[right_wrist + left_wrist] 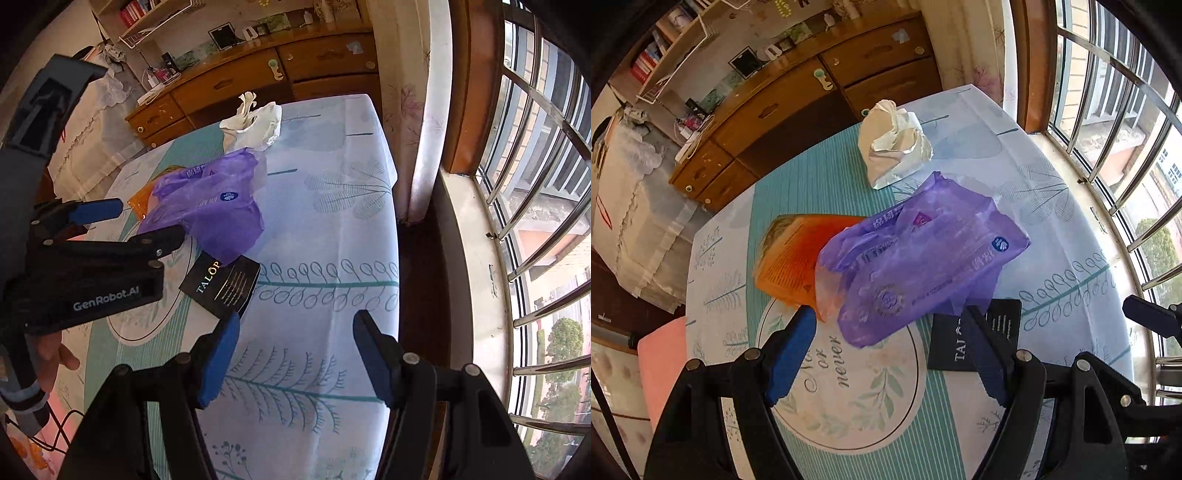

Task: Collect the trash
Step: 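Grasp the purple plastic bag with the left gripper while the right grasps the black TALOPN card, then lift the purple bag and black card off the table with both grippers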

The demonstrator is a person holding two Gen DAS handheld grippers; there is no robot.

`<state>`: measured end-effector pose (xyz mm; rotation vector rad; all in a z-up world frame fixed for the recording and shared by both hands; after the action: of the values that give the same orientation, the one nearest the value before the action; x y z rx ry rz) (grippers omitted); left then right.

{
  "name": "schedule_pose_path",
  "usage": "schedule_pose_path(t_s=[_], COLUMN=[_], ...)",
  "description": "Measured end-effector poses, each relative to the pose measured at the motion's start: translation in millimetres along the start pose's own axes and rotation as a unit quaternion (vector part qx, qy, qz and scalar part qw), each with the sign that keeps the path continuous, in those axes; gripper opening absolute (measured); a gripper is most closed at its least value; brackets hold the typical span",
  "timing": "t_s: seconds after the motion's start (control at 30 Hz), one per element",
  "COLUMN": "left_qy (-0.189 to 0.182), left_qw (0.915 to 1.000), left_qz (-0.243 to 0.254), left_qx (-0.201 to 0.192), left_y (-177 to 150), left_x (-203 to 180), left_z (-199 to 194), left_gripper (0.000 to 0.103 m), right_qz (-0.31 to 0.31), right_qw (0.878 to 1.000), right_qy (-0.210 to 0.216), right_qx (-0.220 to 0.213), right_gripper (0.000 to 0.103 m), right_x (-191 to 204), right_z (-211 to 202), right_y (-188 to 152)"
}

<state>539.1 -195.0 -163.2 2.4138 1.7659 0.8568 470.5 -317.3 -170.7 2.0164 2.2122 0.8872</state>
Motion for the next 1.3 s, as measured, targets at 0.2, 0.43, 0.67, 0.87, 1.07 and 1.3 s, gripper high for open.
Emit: schedule_pose_path(t_s=[0.2,0.43,0.67,0.87,1.07,1.3], left_qy=[-0.008,-0.043,-0.057,-0.083,-0.102,-0.108], left_qw=[0.9993,0.9973,0.9976,0.9929,0.9836,0.9708], left_qz=[0.034,0.036,-0.011,-0.083,-0.149,-0.212], left_qx=[0.012,0.047,0.037,0.018,0.011,0.032], left_y=[15,15,10,-7,-41,-92], left_x=[-23,-33,-16,16,48,67], left_z=[20,38,35,5,-22,-37], left_gripper=[0.079,0.047,0.006,0.004,0.004,0.003], right_qz=[0.002,-0.001,-0.024,-0.092,-0.191,-0.288], right_qw=[1.0,1.0,0.998,0.993,0.978,0.951], right_qy=[0.013,0.024,0.047,0.06,0.063,0.068], right_qx=[0.013,0.02,0.026,0.039,0.054,0.086], right_gripper=[0.064,0.064,0.064,0.064,0.075,0.077], right_x=[-2,-3,8,28,52,73], right_z=[11,17,20,33,50,74], right_y=[1,4,8,18,26,33])
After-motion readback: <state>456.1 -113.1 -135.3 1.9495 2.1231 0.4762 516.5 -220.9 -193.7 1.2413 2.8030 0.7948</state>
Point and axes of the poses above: each gripper's, at about its wrist camera, not at the fingertips, and z roughly the way its jaws point, x to its left, y to its top, the point moved 10 cm from there along z, roughly the way its jaws point, and after that the axes turned 6 degrees about y, right-handed, at the moved point
